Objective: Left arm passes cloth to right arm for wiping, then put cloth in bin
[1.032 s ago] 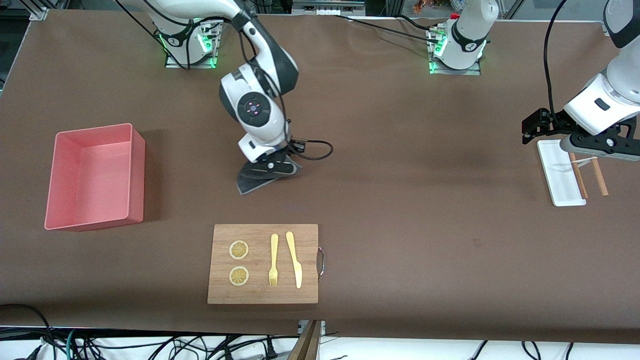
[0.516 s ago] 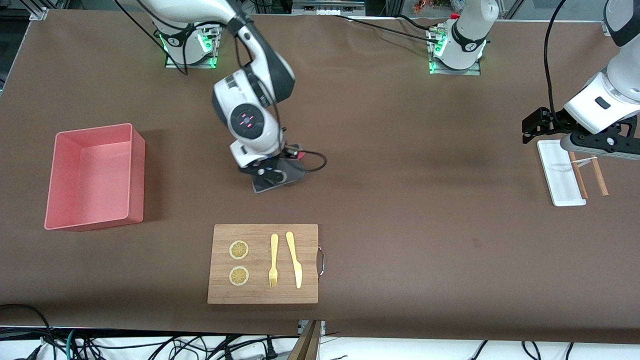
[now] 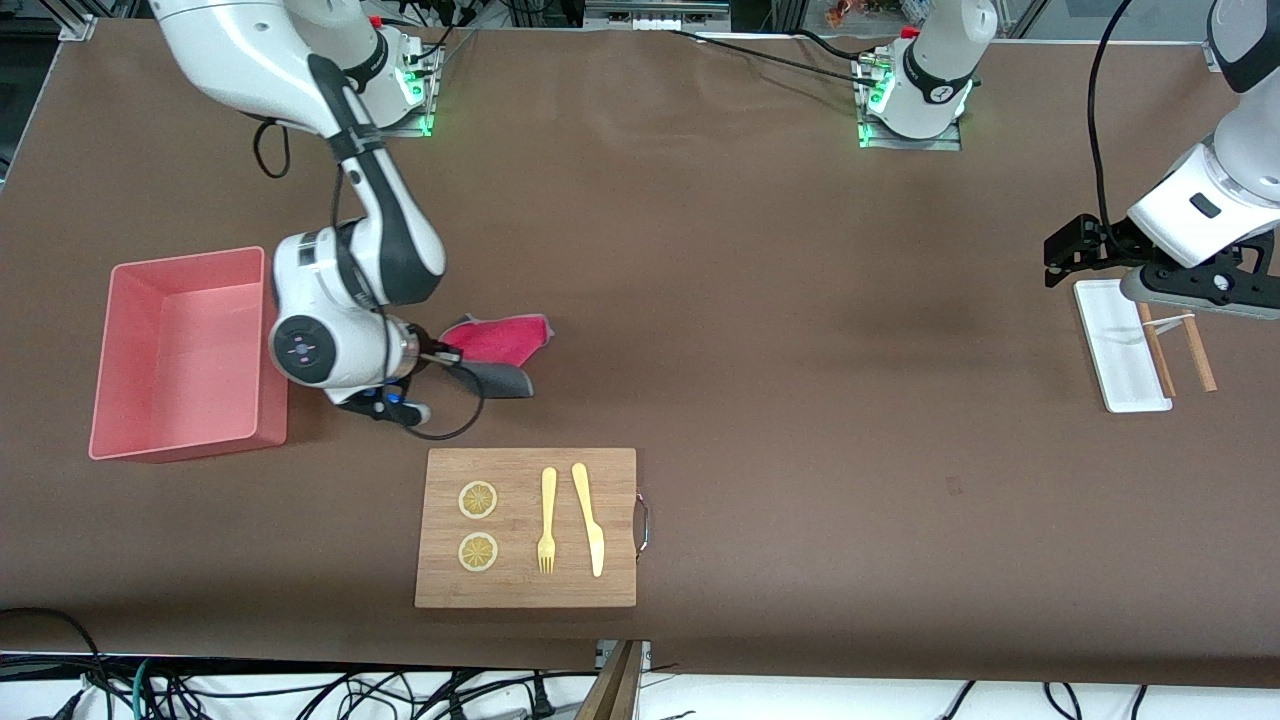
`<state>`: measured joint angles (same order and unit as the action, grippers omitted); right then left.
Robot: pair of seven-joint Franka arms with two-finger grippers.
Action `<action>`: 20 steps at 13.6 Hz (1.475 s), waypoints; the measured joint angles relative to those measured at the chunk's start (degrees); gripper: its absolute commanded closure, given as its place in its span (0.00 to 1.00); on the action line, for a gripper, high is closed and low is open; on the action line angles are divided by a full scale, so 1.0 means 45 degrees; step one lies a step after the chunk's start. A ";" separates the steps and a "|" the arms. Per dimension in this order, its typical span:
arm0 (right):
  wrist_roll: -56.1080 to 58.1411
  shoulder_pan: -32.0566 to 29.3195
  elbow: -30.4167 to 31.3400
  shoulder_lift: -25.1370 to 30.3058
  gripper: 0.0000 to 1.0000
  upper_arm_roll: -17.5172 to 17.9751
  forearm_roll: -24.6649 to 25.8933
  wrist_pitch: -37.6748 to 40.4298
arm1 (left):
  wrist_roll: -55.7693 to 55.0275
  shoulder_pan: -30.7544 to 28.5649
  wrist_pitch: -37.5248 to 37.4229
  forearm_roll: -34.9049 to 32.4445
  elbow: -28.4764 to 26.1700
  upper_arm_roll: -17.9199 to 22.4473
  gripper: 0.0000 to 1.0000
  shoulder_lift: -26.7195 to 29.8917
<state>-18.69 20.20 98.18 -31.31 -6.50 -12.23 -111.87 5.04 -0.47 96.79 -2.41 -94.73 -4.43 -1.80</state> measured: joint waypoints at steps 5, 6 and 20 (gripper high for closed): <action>0.4787 -0.1268 0.0105 -0.0001 1.00 -0.1490 0.0129 0.0012 | 0.0000 0.0000 0.0000 0.0000 0.0003 0.0000 0.00 0.0000; 0.5564 -0.1352 0.0106 -0.0001 1.00 -0.1789 0.0134 0.0012 | 0.0000 0.0000 0.0000 0.0000 0.0003 0.0001 0.00 0.0000; 0.9905 -0.1331 -0.5130 0.1089 1.00 -0.5233 0.1288 0.8163 | 0.0000 -0.0014 -0.0082 0.0000 0.0042 0.0038 0.00 0.0017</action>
<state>25.88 14.21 75.10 -26.41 -30.04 -6.44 -75.14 5.04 -0.53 96.42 -2.41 -94.54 -4.26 -1.73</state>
